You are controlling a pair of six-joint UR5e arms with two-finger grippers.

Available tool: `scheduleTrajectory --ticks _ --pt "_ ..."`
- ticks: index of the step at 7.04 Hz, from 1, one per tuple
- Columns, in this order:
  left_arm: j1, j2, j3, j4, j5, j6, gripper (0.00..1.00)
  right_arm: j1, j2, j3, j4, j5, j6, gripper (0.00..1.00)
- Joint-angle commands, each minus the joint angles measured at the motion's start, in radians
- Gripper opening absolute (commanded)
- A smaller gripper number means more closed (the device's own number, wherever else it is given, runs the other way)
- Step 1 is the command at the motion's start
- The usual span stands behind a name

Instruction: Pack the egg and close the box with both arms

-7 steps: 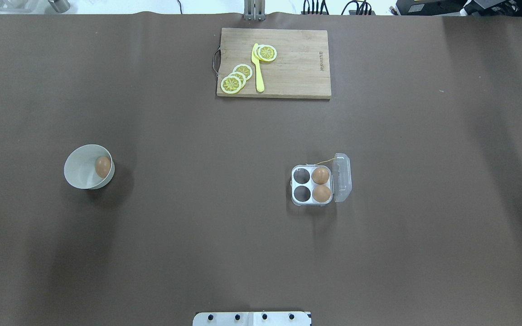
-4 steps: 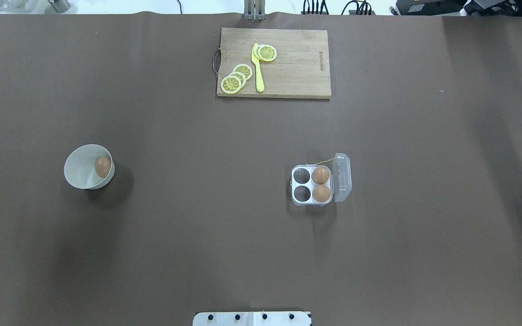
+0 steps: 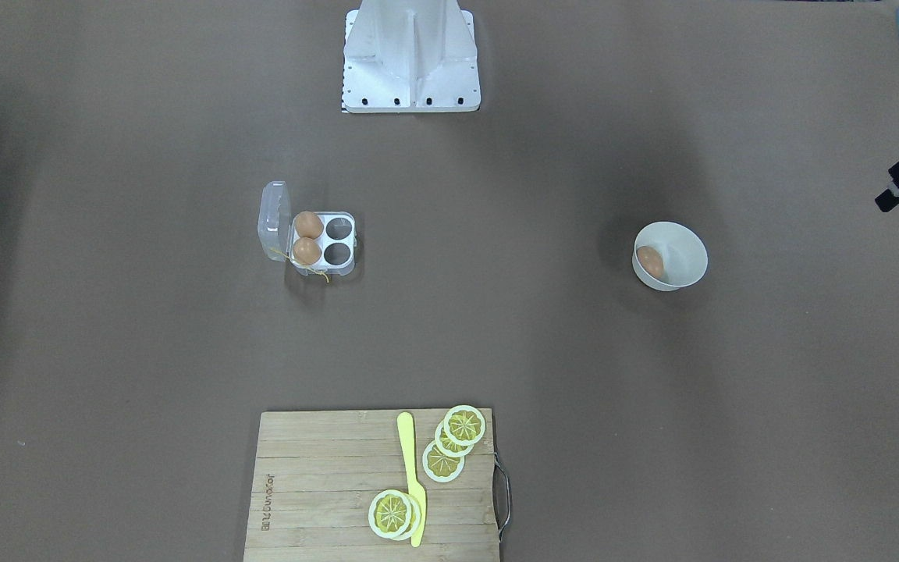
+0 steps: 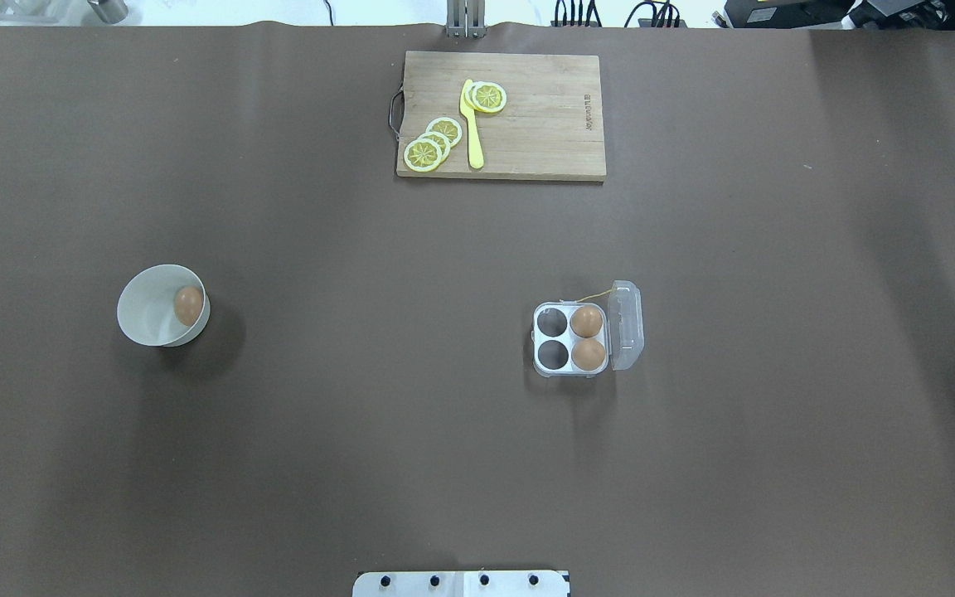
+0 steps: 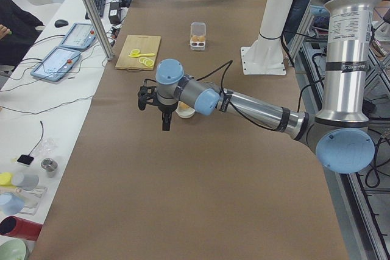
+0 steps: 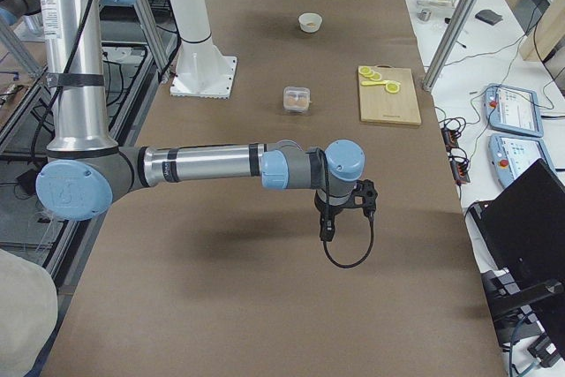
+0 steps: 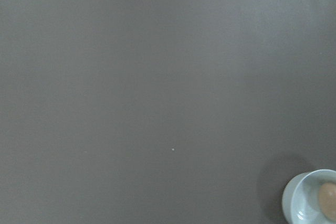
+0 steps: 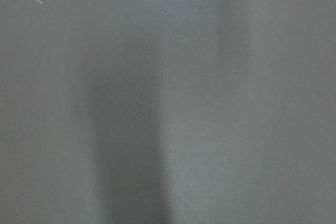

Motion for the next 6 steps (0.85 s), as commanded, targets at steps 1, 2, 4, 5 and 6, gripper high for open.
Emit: scheduleTrajectory --ticks 1,2,4,5,6 --pt "0.198 -0.040 -0.063 0.000 0.129 -0.220 0.97 0.000 0.000 0.002 0.000 0.001 -0.001 1.00" --pt "0.316 -0.099 -0.052 0.003 0.212 -0.311 0.97 0.000 0.000 0.000 0.000 0.000 0.001 1.00" --pt "0.440 -0.120 -0.034 -0.002 0.323 -0.361 0.90 0.000 0.000 -0.004 0.000 0.000 -0.001 1.00" --pt "0.460 -0.122 -0.026 -0.002 0.325 -0.359 0.85 0.000 0.000 -0.004 0.000 0.000 -0.001 1.00" --pt "0.474 -0.135 -0.005 -0.003 0.326 -0.358 0.82 0.000 0.000 -0.004 0.000 0.000 -0.001 1.00"
